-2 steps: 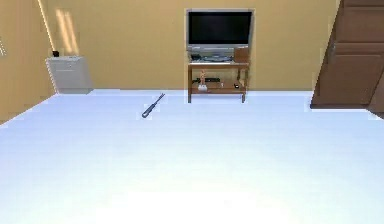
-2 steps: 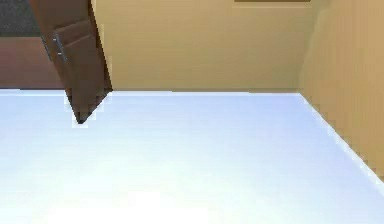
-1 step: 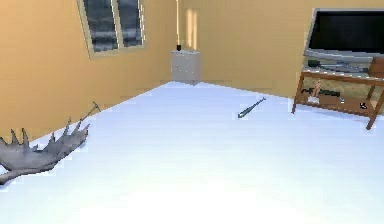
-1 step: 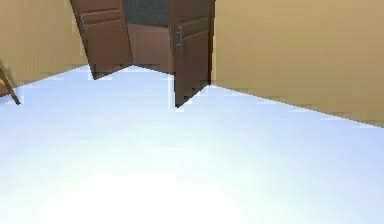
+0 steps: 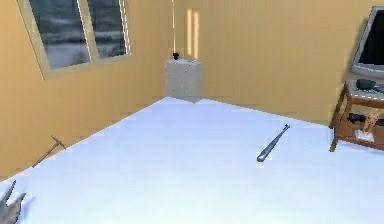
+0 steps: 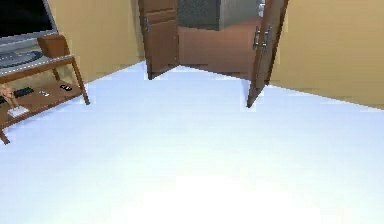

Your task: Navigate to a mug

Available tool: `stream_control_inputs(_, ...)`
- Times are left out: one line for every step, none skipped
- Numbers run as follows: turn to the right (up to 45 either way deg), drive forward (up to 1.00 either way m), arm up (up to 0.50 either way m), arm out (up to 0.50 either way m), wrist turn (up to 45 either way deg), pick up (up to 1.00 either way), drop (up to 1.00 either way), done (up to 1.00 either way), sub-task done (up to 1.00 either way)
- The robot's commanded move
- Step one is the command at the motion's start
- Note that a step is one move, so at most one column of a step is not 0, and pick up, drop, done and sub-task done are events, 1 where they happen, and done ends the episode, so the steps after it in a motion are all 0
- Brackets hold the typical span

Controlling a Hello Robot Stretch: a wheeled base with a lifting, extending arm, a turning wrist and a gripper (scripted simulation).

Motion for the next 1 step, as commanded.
stream_control_inputs(-3.0, 0.00, 0.00, 0.00, 0.0, 0.00, 0.00, 0.00, 0.00)
